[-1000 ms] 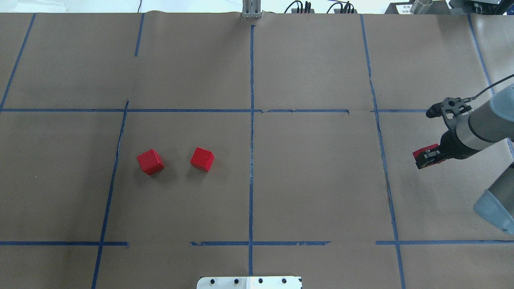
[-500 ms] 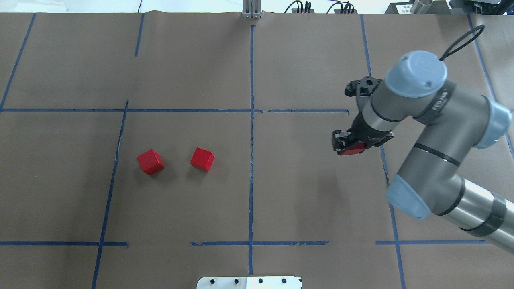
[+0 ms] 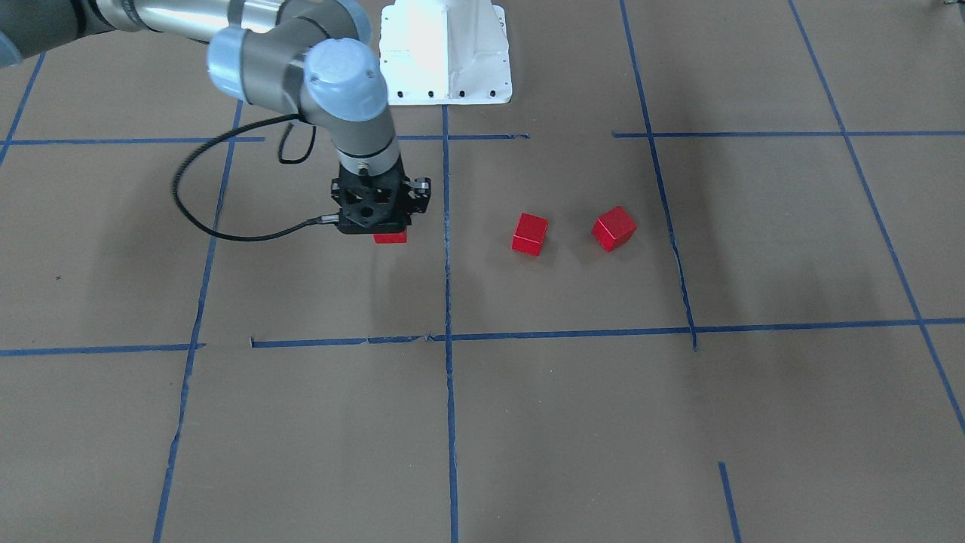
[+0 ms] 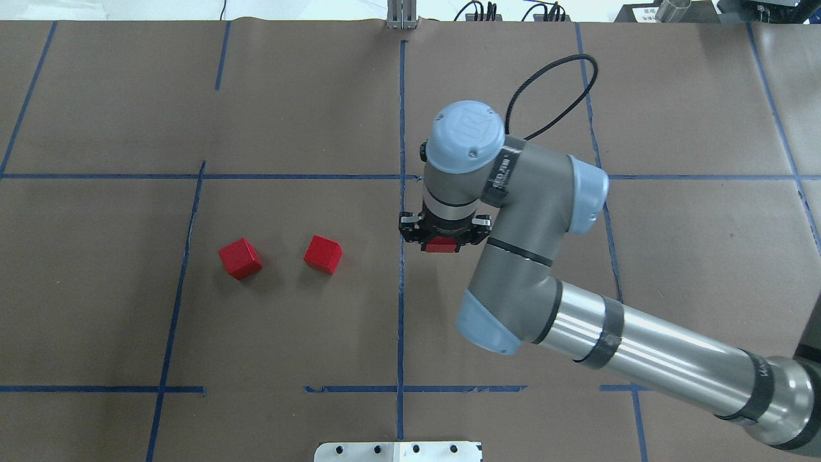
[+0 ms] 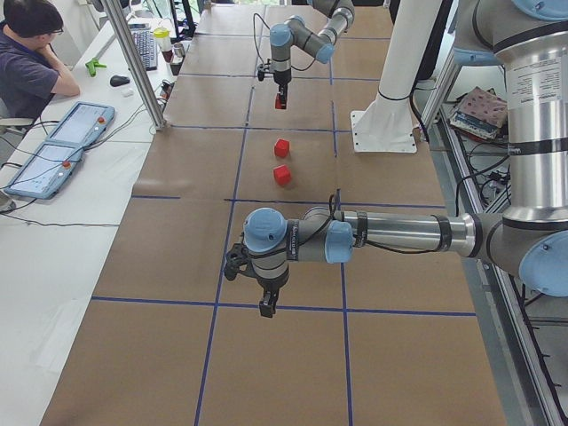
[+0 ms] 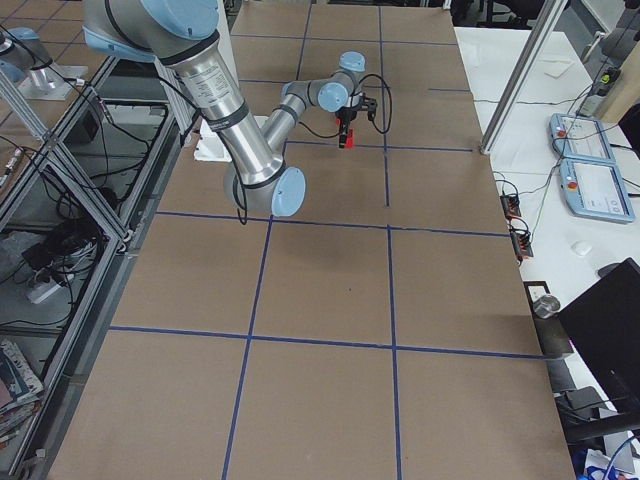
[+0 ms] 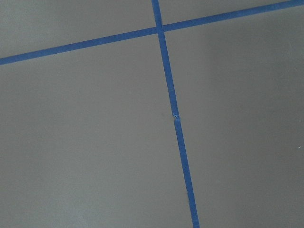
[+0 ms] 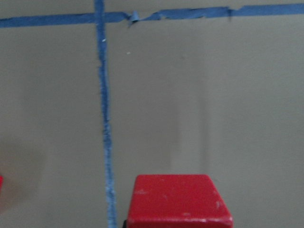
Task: Form red blocks into L shape at center
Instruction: 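Carry the red cube with the right gripper to the table center and lower it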
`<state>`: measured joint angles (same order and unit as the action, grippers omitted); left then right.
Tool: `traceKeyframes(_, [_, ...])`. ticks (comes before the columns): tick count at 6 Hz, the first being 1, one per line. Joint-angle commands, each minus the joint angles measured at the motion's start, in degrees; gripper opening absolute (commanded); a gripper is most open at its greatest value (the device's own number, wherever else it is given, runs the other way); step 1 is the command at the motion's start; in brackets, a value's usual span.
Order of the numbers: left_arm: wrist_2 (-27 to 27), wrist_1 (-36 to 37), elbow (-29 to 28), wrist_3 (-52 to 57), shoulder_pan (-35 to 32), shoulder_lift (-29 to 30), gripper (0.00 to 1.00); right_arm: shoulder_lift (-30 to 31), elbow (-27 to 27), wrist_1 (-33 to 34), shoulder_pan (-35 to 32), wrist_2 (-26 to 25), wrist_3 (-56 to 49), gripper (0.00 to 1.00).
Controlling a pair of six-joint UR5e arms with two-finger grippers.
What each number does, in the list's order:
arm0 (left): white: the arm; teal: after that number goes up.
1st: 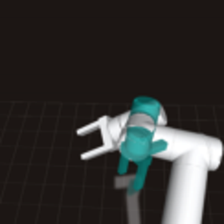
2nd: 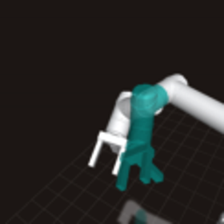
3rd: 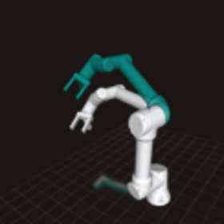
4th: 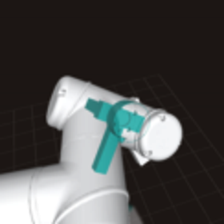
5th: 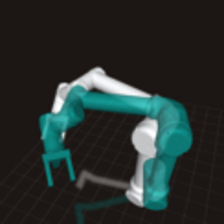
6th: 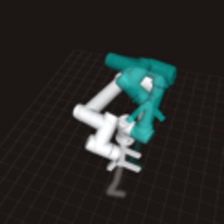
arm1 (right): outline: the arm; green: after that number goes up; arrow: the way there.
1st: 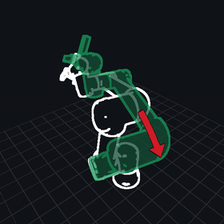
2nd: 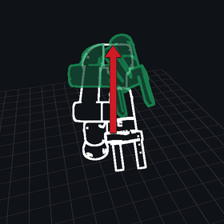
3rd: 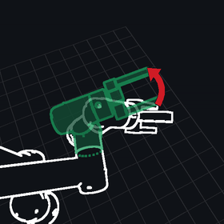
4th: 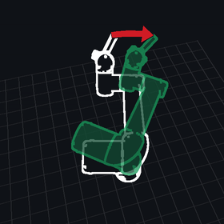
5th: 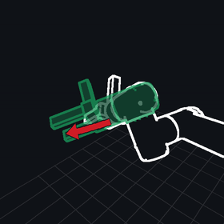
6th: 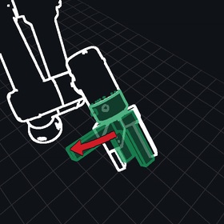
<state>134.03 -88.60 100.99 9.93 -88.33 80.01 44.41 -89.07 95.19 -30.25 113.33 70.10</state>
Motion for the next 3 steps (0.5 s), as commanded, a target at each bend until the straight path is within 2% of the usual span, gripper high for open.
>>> traceKeyframes(1, [0.0, 0.09, -0.09, 0.0, 0.0, -0.03, 1.0, -5.73, 7.31, -1.4, 3.7, -1.61, 2.58, 0.05])
traceKeyframes(3, [0.0, 0.09, -0.09, 0.0, 0.0, -0.03, 1.0, -5.66, 11.18, -5.52, 4.41, -2.23, 2.58, 0.08])
